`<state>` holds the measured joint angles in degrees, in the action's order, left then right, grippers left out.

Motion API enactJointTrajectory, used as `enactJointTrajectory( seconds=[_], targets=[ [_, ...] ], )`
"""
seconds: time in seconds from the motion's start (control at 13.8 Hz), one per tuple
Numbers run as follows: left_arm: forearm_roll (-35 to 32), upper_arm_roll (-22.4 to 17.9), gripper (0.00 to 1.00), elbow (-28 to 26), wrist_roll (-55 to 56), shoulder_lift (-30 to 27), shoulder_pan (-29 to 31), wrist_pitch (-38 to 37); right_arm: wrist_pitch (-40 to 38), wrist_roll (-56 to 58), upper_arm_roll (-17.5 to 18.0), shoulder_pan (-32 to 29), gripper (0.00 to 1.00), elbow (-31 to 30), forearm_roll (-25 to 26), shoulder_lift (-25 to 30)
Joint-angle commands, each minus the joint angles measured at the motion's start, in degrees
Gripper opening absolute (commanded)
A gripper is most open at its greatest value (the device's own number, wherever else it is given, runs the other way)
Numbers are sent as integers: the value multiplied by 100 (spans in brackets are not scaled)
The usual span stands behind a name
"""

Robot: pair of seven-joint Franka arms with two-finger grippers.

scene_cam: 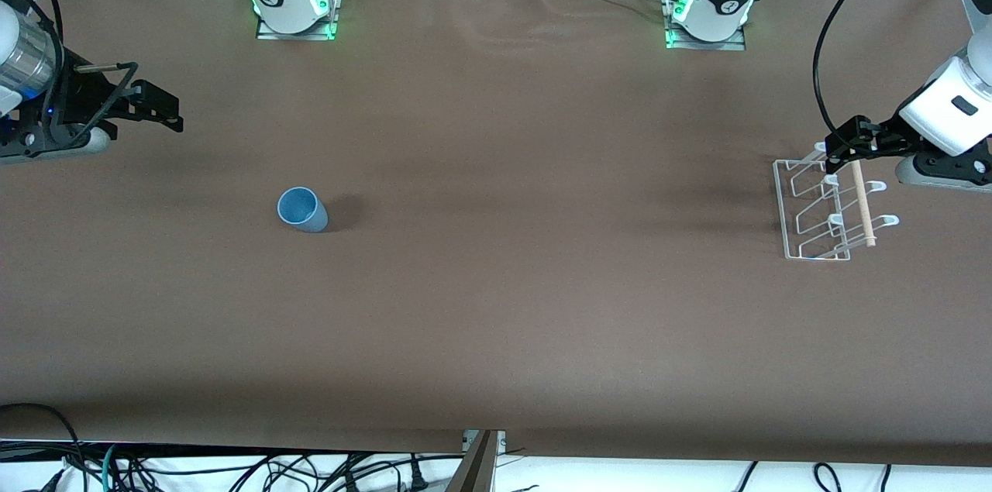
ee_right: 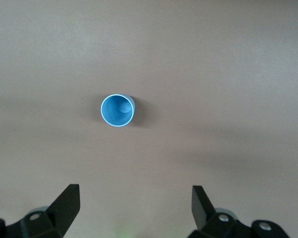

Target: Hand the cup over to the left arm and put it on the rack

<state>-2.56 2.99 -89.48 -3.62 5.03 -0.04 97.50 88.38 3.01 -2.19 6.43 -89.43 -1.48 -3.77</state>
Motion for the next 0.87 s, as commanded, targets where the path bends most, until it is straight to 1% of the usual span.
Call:
enactJointTrajectory(
  seconds=[0.0, 0.8],
  targets=[
    [81, 8, 100, 97, -15, -28, 13, -135, 116, 25, 8, -1, 99, 32, 34, 25],
    [81, 8, 100, 97, -15, -28, 13, -135, 170, -10, -1, -36, 99, 110, -45, -27]
  ],
)
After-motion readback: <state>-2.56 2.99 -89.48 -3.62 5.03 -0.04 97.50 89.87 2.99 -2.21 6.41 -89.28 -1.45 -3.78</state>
